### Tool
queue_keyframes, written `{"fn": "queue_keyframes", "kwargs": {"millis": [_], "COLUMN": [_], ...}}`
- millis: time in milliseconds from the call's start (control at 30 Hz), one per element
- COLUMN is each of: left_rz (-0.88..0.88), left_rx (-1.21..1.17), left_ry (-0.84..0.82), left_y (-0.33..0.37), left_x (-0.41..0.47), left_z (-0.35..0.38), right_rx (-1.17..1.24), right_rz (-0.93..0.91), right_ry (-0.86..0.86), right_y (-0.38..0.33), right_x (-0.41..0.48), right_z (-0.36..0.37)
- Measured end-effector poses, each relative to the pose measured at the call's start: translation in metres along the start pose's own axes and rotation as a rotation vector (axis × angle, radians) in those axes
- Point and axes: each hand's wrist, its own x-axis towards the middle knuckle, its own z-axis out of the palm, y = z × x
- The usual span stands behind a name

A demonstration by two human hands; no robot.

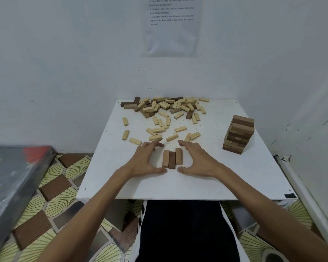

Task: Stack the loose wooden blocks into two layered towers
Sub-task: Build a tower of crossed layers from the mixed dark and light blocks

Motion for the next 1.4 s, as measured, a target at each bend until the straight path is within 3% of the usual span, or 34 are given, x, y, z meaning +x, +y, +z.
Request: {"fn": "queue_keyframes", "kwargs": {"millis": [233, 967, 1400], "left_rz": [0.0, -0.109, 0.04], "left_rx": [-0.092, -0.324, -0.304], "left_ry": [0.095, 0.15, 0.088], "left_y": [0.005, 0.007, 0.045], "left_x": [0.005, 0.009, 0.065], "left_z": [0.016, 0.02, -0.042], "right_rx": [0.199, 0.262, 0.224], "right_rz": [0.001, -0.014, -0.038], "right_ry": [0.107, 0.097, 0.206], "right_y": [0.009, 0.003, -0.016], "right_x": [0.003, 0.006, 0.021], "right_z": [0.014, 0.011, -0.064]}}
